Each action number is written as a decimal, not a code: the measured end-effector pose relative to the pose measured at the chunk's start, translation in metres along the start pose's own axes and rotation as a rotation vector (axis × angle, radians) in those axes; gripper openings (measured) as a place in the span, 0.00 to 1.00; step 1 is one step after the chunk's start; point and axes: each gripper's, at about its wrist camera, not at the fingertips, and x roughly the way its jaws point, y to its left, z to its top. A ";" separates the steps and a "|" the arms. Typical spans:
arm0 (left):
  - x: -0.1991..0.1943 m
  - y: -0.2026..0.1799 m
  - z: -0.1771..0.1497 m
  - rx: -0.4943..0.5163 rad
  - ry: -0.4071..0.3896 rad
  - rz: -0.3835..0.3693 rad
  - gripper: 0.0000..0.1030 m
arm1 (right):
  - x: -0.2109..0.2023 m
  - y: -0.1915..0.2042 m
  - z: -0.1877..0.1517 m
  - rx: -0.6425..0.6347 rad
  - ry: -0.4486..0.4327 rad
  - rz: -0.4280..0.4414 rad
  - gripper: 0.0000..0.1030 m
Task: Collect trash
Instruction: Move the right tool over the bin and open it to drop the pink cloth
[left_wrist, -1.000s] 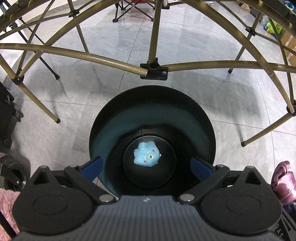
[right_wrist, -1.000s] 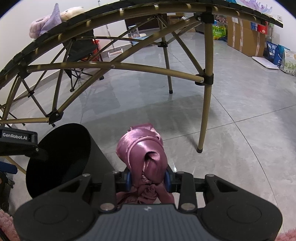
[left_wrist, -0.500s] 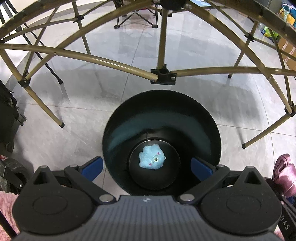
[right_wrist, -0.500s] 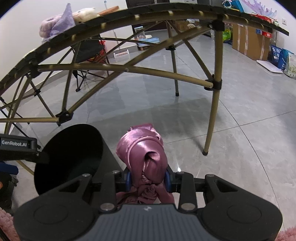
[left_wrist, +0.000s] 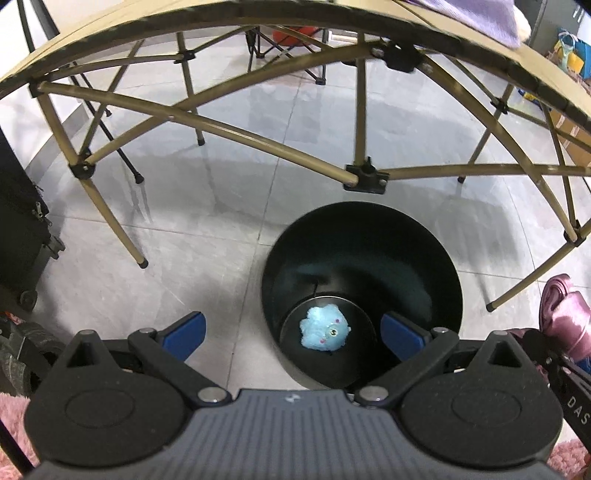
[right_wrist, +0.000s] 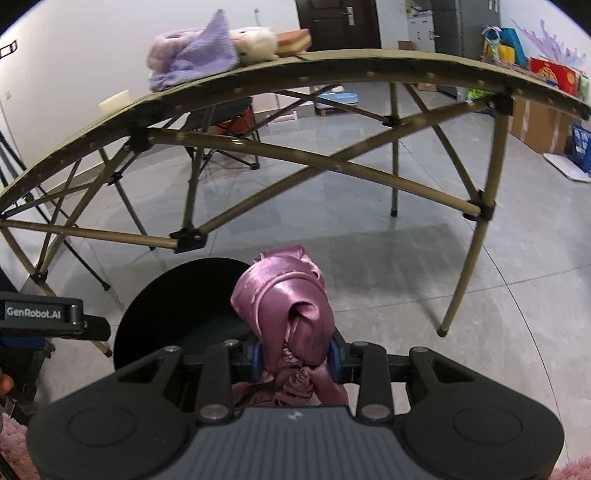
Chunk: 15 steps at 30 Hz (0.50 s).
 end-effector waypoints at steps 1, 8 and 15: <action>-0.001 0.004 -0.001 -0.005 -0.003 0.000 1.00 | 0.001 0.003 0.001 -0.004 0.001 0.002 0.31; -0.010 0.024 -0.003 -0.034 -0.023 0.002 1.00 | 0.007 0.031 0.008 -0.040 -0.001 0.020 0.31; -0.013 0.049 -0.005 -0.059 -0.042 0.023 1.00 | 0.019 0.062 0.016 -0.064 0.009 0.038 0.31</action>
